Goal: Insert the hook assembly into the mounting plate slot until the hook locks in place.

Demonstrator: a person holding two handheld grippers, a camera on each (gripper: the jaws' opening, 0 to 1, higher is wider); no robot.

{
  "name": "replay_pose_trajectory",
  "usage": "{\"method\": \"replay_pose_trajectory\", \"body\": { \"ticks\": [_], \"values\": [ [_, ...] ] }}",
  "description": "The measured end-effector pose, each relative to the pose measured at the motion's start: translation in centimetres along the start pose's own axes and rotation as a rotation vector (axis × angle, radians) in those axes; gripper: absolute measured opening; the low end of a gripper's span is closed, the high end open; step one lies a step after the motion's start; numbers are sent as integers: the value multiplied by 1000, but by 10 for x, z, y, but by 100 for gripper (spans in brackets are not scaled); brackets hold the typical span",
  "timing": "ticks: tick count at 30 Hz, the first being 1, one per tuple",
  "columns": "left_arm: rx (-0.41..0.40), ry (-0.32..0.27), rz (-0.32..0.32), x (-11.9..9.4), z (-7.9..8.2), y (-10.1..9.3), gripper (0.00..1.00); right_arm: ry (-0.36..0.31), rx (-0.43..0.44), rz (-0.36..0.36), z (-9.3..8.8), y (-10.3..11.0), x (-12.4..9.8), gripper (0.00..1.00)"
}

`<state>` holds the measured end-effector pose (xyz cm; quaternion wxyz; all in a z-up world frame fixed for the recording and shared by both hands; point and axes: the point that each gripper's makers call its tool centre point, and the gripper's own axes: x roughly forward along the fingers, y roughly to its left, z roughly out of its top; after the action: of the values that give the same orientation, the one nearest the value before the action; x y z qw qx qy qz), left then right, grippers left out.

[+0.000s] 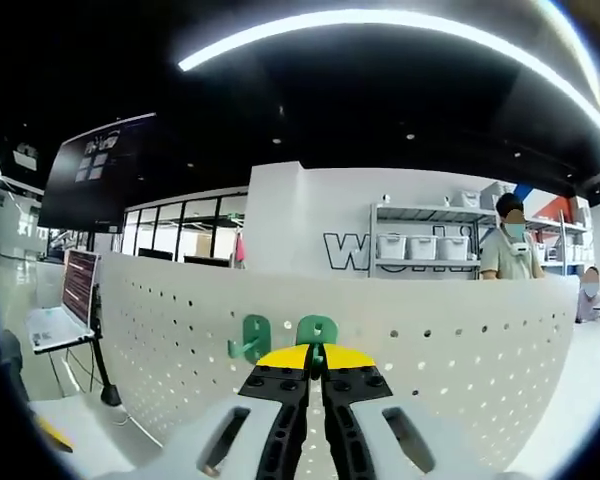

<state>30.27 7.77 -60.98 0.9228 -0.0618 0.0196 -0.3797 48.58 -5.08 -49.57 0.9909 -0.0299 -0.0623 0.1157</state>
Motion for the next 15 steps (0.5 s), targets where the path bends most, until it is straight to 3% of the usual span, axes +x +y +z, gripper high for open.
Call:
{"method": "replay_pose_trajectory", "body": {
  "ticks": [15],
  "values": [
    [-2,-3,13,-2,0,5,48,24,-10,-14,-8,0,10,1]
  ]
}}
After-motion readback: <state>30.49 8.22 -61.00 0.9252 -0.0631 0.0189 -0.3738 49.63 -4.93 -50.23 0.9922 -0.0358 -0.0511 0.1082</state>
